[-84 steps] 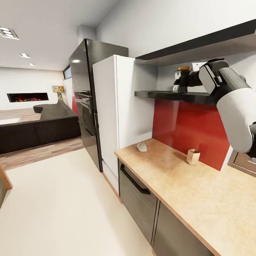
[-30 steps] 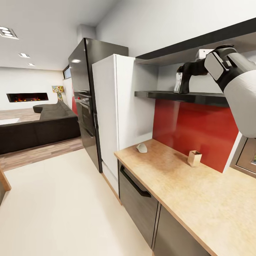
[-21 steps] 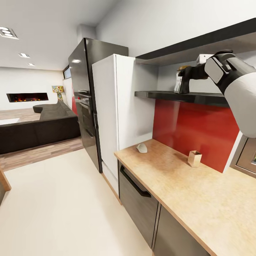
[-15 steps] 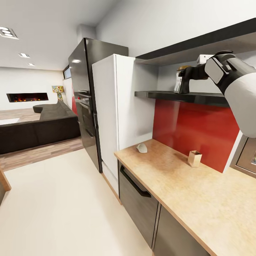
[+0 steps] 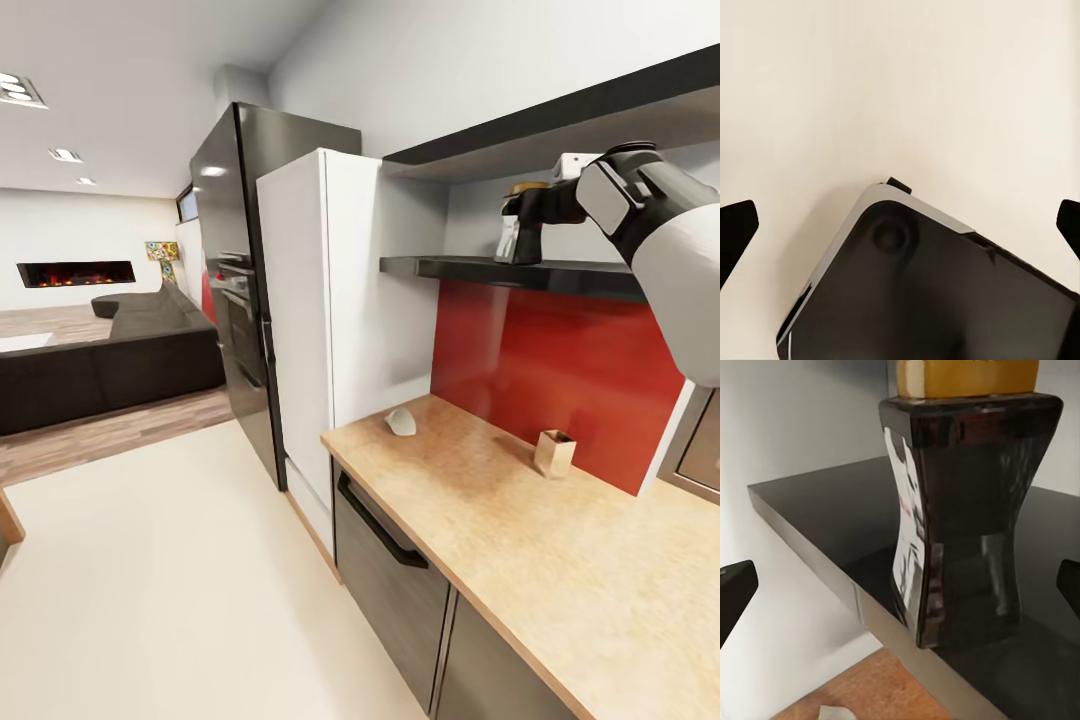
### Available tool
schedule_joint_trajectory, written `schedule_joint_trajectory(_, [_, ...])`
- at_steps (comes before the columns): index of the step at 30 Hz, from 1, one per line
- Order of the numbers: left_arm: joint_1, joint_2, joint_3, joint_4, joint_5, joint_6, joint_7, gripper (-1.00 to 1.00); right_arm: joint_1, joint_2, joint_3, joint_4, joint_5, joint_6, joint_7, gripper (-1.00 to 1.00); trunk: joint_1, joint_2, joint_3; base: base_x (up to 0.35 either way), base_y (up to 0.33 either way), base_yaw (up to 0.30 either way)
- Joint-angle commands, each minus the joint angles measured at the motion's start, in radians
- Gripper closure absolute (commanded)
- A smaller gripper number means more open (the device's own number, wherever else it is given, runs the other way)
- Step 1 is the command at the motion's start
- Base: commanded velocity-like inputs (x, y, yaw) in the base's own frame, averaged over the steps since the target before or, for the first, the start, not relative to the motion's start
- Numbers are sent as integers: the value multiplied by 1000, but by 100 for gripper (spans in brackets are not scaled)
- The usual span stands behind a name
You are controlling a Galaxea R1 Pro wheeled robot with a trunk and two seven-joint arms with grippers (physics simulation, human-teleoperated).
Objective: Set up a coffee station on the kitchen countertop: keep the coffee maker on the countertop, move the bottle of coffee from the kitchen shelf to the counter next to the coffee maker, place a paper coffee filter on top of the coffee maker, put the saucer next to the coffee maker with the coffee cup on the saucer, and place the electric kettle next to the coffee maker.
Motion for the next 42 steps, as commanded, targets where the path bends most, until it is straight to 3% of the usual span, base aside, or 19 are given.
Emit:
schedule_joint_trajectory(1, [0, 0, 4, 1, -2, -3, 0, -100, 0, -1, 8, -1, -6, 5, 2, -100, 0, -1, 0, 14, 0, 0])
schedule_joint_trajectory(6, [0, 0, 4, 1, -2, -3, 0, -100, 0, -2, 8, -1, -4, 5, 3, -100, 0, -1, 0, 6, 0, 0])
schedule_joint_trajectory(14, [0, -2, 4, 1, -4, -3, 0, -100, 0, -7, 8, -1, 55, 2, 1, -100, 0, -1, 0, 0, 0, 0])
schedule_joint_trajectory(28, [0, -2, 4, 1, -4, -2, 0, -100, 0, -6, 8, 0, 61, 0, 0, -100, 0, -1, 0, 0, 0, 0])
schedule_joint_trajectory(42, [0, -2, 2, 1, -8, 2, 0, -100, 0, -7, 8, 69, 63, -47, 1, -100, 0, -1, 0, 83, 0, 0])
